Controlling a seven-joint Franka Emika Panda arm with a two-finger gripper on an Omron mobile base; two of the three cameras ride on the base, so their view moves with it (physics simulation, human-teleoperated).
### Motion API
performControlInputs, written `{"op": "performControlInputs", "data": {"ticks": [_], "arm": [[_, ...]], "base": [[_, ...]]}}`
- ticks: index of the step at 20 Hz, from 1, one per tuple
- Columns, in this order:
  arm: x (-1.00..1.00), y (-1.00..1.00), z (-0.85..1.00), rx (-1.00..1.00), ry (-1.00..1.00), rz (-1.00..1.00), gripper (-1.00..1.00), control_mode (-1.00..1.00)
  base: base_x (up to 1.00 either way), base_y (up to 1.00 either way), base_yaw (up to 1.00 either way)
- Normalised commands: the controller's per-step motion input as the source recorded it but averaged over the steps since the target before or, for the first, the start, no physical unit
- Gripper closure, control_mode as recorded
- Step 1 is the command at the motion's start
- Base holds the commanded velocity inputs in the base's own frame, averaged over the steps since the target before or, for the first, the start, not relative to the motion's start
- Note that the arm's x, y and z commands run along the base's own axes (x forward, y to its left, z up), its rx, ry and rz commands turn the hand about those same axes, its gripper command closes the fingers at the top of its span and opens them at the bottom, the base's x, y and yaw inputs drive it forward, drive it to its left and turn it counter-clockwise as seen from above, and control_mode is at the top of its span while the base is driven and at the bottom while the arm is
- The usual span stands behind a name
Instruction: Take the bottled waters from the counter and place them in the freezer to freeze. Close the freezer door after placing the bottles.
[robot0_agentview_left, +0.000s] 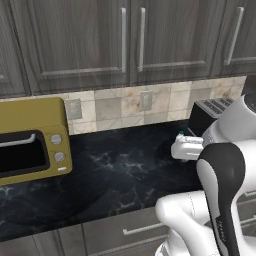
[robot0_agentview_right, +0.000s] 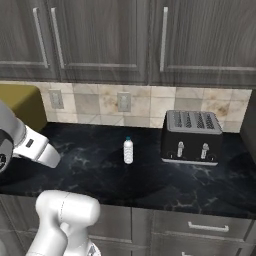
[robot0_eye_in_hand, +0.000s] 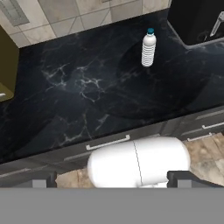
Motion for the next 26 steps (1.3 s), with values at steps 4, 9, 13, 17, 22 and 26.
{"op": "performControlInputs", "data": {"ticks": [4,9,13,17,22,26], "arm": [[0.21,-0.23,0.0,0.0,0.0,0.08,-1.0,-1.0],[0.33,-0.35,0.0,0.01,0.0,0.06,-1.0,-1.0],[0.42,-0.4,-0.01,0.0,-0.08,0.04,-1.0,-1.0],[0.32,-0.41,-0.13,0.0,-0.18,0.06,-1.0,-1.0],[0.29,-0.45,-0.16,0.0,-0.17,0.06,-1.0,-1.0],[0.27,-0.45,-0.18,0.0,-0.19,0.07,-1.0,-1.0]], "base": [[0.0,0.0,0.0],[0.0,0.0,0.0],[0.0,0.0,0.0],[0.0,0.0,0.0],[0.0,0.0,0.0],[0.0,0.0,0.0]]}}
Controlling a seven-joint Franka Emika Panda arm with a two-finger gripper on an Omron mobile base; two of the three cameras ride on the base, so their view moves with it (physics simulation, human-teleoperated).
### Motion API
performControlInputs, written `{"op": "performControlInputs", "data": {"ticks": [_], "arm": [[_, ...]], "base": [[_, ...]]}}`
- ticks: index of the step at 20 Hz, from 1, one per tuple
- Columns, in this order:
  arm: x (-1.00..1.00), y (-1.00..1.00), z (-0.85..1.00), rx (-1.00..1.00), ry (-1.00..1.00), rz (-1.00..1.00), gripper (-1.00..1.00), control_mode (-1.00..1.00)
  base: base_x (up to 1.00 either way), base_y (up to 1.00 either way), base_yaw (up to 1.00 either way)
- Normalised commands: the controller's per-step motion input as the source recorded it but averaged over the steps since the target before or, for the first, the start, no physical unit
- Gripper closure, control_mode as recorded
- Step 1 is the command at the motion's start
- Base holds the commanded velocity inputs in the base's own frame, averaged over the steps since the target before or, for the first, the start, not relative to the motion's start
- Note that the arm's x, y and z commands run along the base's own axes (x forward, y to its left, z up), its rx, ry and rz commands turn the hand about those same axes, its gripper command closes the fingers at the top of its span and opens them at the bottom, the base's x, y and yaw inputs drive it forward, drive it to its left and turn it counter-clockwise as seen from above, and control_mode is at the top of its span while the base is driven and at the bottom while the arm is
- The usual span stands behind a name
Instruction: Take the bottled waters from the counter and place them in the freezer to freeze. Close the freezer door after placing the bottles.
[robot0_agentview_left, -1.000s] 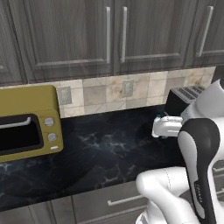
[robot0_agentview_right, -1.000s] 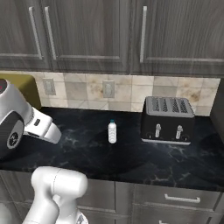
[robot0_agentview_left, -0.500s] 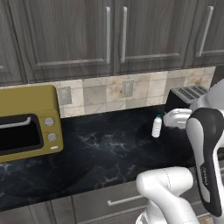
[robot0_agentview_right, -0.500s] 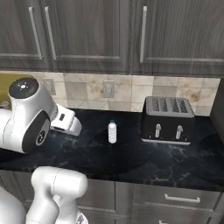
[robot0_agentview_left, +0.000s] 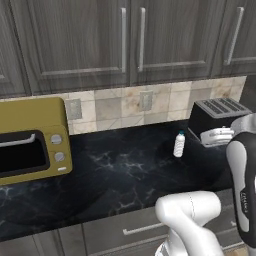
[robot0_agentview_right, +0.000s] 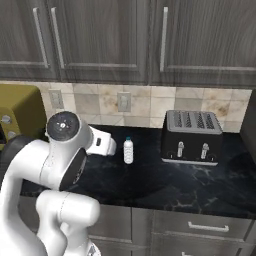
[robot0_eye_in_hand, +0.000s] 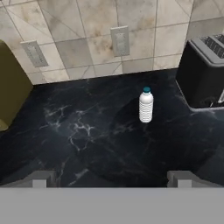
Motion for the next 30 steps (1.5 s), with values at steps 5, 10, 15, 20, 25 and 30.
{"op": "performControlInputs", "data": {"ticks": [5,10,15,20,25,30], "arm": [[0.05,-0.39,-0.3,0.0,-0.26,0.08,-1.0,-1.0],[0.0,-0.47,-0.47,0.01,-0.37,0.11,-1.0,-1.0],[0.0,-0.21,-0.61,0.0,-0.4,0.13,-1.0,-1.0],[0.01,-0.15,-0.57,0.0,-0.22,0.12,-1.0,-1.0],[0.12,-0.01,-0.25,0.01,-0.06,0.03,-1.0,-1.0],[0.28,0.0,-0.41,0.06,-0.08,0.01,-1.0,-1.0]], "base": [[0.0,0.0,0.0],[0.0,0.0,0.0],[0.0,0.0,0.0],[0.0,0.0,0.0],[0.0,0.0,0.0],[0.0,0.0,0.0]]}}
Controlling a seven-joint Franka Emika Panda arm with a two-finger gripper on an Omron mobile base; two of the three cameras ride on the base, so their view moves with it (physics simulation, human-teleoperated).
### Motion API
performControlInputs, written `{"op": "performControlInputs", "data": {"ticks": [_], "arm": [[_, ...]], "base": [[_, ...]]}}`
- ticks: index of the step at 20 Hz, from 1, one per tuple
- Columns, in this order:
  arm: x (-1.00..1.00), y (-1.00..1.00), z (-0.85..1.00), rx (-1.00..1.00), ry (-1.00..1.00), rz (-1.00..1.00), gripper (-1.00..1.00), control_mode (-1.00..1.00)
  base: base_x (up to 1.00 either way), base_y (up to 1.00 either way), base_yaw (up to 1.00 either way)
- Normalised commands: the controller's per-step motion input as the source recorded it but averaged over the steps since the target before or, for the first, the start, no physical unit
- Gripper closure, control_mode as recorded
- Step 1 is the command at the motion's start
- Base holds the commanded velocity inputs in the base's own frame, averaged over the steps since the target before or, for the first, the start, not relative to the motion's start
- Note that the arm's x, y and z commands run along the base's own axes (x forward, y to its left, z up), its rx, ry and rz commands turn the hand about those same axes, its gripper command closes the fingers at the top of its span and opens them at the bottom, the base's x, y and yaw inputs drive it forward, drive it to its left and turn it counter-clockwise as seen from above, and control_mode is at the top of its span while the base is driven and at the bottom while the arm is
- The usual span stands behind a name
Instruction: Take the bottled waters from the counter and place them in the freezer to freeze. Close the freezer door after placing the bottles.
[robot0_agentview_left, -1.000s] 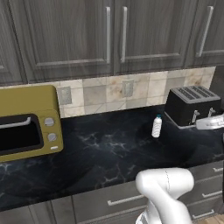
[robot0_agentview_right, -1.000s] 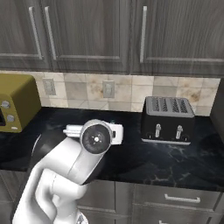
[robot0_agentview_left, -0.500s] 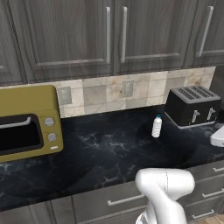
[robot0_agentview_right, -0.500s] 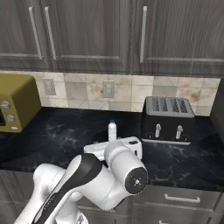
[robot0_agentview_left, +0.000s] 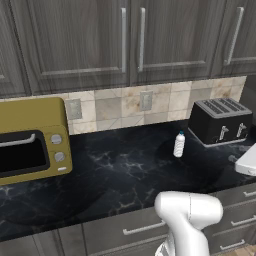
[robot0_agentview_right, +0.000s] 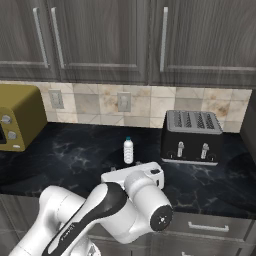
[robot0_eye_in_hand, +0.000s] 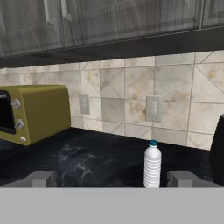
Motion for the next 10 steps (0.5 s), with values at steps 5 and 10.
{"op": "performControlInputs", "data": {"ticks": [5,10], "arm": [[0.28,0.0,-0.38,0.02,-0.13,0.06,-1.0,-1.0],[0.28,0.09,-0.39,0.0,-0.15,0.07,-1.0,-1.0]], "base": [[0.0,0.0,0.0],[0.0,0.0,0.0]]}}
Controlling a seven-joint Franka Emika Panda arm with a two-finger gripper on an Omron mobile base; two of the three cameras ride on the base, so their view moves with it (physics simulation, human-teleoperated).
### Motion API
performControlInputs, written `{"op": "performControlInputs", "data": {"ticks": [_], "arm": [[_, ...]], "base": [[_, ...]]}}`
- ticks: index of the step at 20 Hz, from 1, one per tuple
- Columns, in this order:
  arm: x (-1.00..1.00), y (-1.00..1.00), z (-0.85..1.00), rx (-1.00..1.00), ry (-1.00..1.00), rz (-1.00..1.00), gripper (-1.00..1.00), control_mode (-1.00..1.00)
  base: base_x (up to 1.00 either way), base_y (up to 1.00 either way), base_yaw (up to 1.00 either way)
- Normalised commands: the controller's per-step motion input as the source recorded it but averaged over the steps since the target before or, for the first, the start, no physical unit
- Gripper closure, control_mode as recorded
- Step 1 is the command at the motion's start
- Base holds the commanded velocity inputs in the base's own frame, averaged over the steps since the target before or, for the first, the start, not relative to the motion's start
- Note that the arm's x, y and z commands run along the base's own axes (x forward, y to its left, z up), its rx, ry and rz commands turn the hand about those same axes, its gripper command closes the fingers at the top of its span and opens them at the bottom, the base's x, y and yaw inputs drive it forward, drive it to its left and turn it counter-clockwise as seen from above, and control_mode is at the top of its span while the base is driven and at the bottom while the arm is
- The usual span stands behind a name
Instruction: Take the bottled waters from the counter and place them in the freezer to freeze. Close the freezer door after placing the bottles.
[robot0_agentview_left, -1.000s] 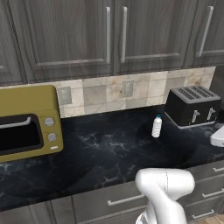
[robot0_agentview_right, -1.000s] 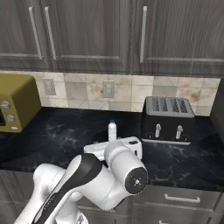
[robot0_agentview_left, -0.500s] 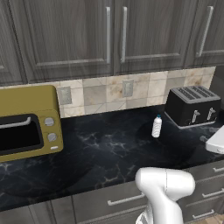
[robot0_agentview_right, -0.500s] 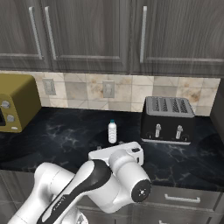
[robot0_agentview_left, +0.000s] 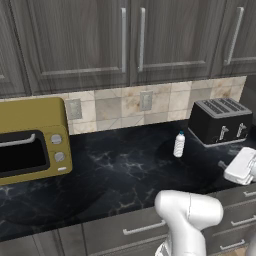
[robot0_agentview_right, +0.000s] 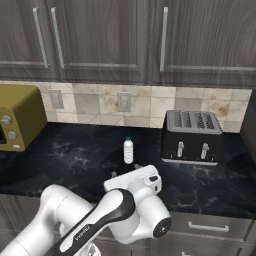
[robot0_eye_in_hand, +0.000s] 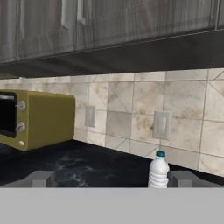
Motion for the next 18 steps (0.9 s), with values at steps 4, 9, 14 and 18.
{"op": "performControlInputs", "data": {"ticks": [4,9,14,18], "arm": [[0.43,0.07,-0.27,0.0,-0.1,0.07,-1.0,-1.0],[0.51,0.0,-0.18,0.0,-0.04,0.02,-1.0,-1.0],[0.62,0.0,-0.11,0.0,0.0,0.0,-1.0,-1.0],[0.58,0.0,-0.15,0.0,0.0,0.0,-1.0,-1.0]], "base": [[0.0,0.0,0.0],[0.0,0.0,0.0],[0.0,0.0,0.0],[0.0,0.0,0.0]]}}
